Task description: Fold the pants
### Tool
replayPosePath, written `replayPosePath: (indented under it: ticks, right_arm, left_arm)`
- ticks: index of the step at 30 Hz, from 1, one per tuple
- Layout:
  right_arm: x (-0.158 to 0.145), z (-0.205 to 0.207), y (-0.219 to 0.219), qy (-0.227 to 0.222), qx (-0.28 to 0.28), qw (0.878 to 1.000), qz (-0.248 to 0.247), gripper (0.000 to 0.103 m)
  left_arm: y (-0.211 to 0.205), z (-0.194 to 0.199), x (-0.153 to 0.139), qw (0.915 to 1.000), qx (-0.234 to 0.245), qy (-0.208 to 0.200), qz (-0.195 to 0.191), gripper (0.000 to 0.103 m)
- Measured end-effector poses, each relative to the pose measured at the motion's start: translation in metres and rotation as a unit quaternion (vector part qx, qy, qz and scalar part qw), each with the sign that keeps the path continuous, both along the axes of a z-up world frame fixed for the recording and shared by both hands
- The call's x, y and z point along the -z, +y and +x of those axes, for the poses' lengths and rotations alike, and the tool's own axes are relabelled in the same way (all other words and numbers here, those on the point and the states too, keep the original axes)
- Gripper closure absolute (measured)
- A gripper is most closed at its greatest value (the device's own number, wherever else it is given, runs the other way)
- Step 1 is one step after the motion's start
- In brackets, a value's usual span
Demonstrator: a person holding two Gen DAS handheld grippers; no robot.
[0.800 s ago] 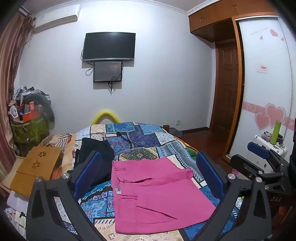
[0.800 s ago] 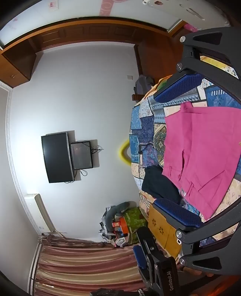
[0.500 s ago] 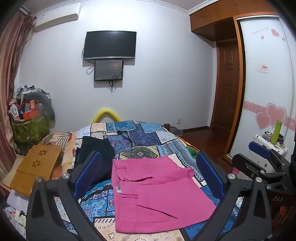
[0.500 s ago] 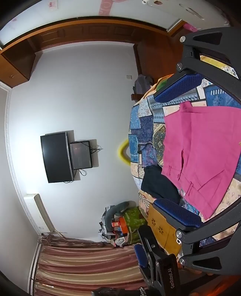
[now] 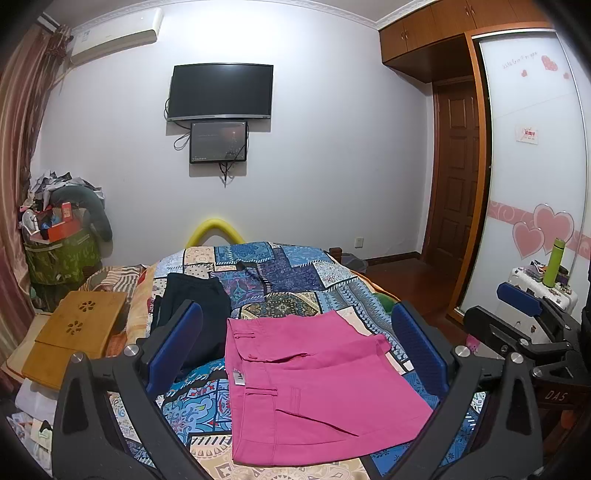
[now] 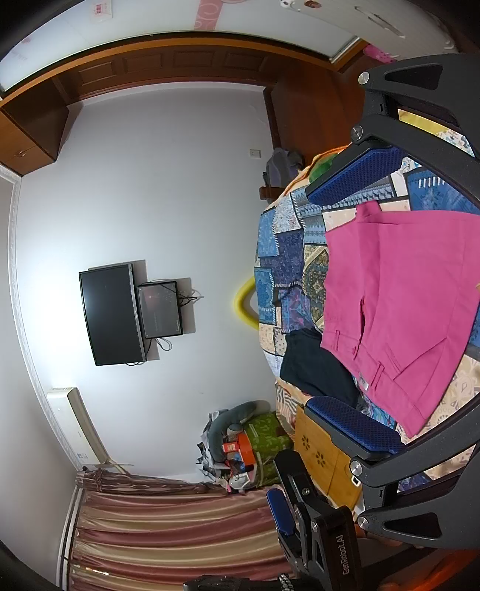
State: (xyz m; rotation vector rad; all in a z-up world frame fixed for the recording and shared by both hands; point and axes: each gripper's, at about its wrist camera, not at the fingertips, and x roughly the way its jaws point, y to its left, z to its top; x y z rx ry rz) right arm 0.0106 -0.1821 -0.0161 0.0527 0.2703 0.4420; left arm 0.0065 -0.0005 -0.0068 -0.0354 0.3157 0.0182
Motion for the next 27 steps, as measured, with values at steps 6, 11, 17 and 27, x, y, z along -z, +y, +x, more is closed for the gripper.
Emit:
replayPosePath:
  ticks: [6,11,17,27]
  right_arm:
    - [-0.0002,-0.0006,0.0009,0.001,-0.001,1.000,0.001,0.000]
    - [0.0007,0.0015,0.0024,0.002,-0.001,1.000,0.004,0.000]
    - [0.0012,0.0019,0.0020,0.003,-0.001,1.000,0.004,0.000]
    - [-0.0004,0.0003,0.0021,0.004,0.002,1.000,0.003,0.000]
  left_arm:
    - [-0.0014,0.0006,0.0021,1.0000,-0.002,-0.001,0.002,0.000]
    - [-0.0026,-0.0021,0.0018,1.0000,-0.004,-0.005,0.006,0.000]
    - [-0.0020,-0.0031,0.0014,0.9999,-0.004,-0.006,0.007,0.000]
    - [-0.0003,-0.0035,-0.0006,1.0000,-0.003,-0.005,0.002,0.000]
